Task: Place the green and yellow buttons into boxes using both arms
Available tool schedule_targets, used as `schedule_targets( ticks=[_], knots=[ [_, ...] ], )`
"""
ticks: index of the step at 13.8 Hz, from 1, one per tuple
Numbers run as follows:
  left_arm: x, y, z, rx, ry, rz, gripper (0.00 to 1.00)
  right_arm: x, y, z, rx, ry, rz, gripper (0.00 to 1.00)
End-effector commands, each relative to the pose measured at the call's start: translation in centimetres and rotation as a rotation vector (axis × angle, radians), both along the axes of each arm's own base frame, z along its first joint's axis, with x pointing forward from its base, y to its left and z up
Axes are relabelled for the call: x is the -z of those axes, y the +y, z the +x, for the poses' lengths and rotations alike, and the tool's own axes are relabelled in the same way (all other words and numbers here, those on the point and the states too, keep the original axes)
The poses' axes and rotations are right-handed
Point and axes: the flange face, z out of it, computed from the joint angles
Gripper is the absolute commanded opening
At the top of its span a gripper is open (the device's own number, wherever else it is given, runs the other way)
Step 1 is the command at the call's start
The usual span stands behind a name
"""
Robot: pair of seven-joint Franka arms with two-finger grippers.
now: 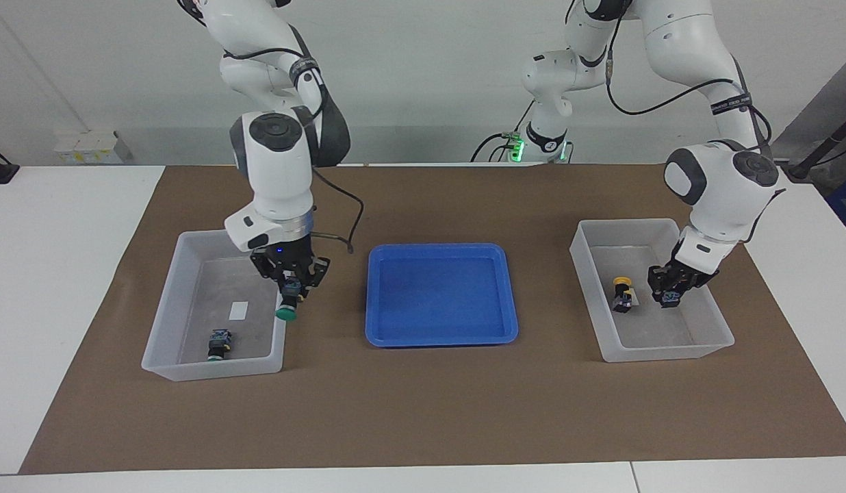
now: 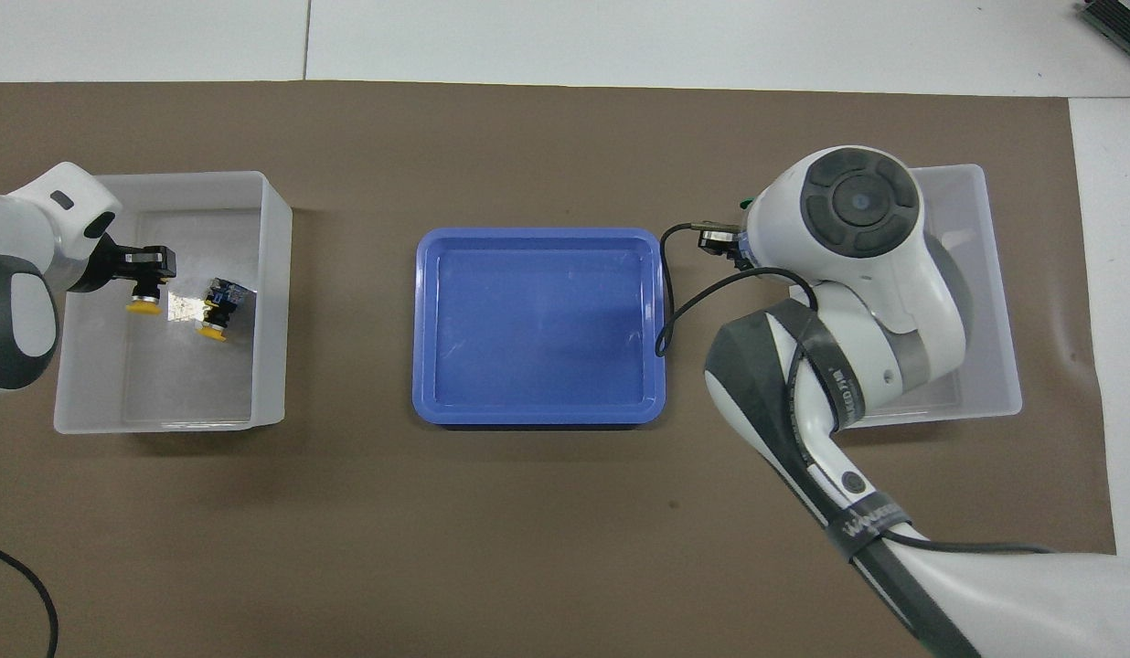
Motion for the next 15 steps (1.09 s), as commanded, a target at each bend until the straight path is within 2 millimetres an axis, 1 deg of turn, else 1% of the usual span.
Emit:
schedule_targets(
  ticks=[1, 2, 3, 6, 7, 8, 9, 12, 13, 15],
  knots=[
    [-0.4, 0.3, -0.3, 0.015, -0.014, 0.001, 0.51, 0.2, -3.8, 0.4, -0.078, 0.002, -0.014, 0.0],
    [-0.4, 0.3, -0.2, 0.019, -0.015, 0.004, 0.54, 0.2, -4.2, 0.5, -0.112, -0.001, -0.018, 0.0],
    [-0.4, 0.4, -0.3, 0.017, -0.014, 0.004, 0.55, 0.5, -5.3, 0.6, -0.123, 0.005, -0.023, 0.0],
    [-0.6, 0.3, -0.1, 0.02, -0.006, 0.006, 0.55, 1.0, -9.3, 0.7, -0.153, 0.032, -0.039, 0.0],
    [-0.8, 0.2, 0.0, 0.023, -0.007, 0.007, 0.55, 1.2, -9.7, 0.7, -0.172, 0.037, -0.042, 0.0],
    [-1.4, -0.2, 0.2, 0.028, -0.004, 0.005, 0.55, 1.1, -10.6, 0.8, -0.172, 0.029, -0.037, 0.0],
    [-2.4, -0.6, 0.6, 0.034, 0.005, 0.004, 0.55, 1.1, -11.4, 0.9, -0.181, 0.018, -0.023, 0.0],
    [-5.6, -1.3, 1.2, 0.045, 0.043, 0.0, 0.55, 1.8, -11.7, 1.2, -0.225, -0.01, 0.009, 0.0],
    [-7.0, -1.4, 1.4, 0.047, 0.055, -0.002, 0.55, 2.3, -12.1, 1.2, -0.22, -0.005, 0.01, 0.0],
    [-10.4, -3.3, 1.6, 0.077, 0.093, -0.004, 0.55, 3.0, -13.0, 1.2, -0.21, -0.014, 0.012, 0.0]
  ],
)
